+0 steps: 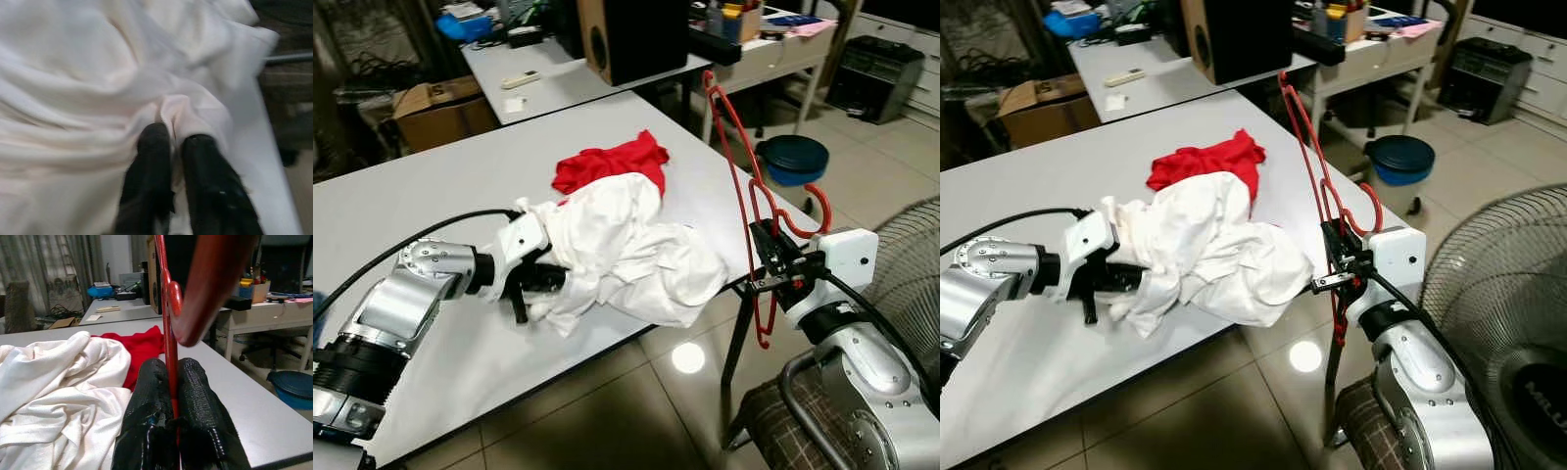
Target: Hang hanger
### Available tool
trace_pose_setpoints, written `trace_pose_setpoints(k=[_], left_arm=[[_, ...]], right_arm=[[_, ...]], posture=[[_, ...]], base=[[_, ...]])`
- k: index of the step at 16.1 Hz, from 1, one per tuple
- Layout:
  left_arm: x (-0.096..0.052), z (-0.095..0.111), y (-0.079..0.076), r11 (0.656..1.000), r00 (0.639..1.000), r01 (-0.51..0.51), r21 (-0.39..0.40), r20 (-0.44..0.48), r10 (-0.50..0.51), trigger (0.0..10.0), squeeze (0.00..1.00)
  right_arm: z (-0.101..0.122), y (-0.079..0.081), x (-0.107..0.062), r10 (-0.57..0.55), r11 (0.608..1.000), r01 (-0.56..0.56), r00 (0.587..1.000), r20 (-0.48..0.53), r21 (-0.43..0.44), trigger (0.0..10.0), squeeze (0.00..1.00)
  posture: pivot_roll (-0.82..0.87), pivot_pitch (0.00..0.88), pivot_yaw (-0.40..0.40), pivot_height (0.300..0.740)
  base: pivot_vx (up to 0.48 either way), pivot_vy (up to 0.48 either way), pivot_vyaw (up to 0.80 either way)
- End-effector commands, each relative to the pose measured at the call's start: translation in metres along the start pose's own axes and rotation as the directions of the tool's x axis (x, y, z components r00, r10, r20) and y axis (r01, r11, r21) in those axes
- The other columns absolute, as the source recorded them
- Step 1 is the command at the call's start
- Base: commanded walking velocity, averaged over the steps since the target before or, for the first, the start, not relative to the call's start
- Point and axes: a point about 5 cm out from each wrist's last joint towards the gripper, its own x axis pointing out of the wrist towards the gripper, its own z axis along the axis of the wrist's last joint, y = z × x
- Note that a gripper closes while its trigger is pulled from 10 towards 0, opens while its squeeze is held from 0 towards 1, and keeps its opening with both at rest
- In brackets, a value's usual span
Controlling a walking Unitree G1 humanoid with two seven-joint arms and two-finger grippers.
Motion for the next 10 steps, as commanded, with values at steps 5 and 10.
trace_pose_setpoints(k=[5,10], left_arm=[[0.000,0.009,0.019,0.984,0.981,-0.179,-0.013,0.077,0.179,0.0,0.00],[-0.012,0.043,0.058,0.862,0.826,-0.400,-0.313,0.284,0.486,0.0,0.00]], right_arm=[[0.005,0.004,-0.001,-0.007,1.000,0.007,1.000,0.019,-0.001,10.0,0.00],[0.006,0.004,0.000,-0.010,1.000,0.009,1.000,0.023,0.001,10.0,0.00]], posture=[[-0.12,0.000,0.135,0.740],[-0.12,0.000,0.137,0.740]], base=[[0.000,0.000,0.00],[0.000,0.000,0.00]])
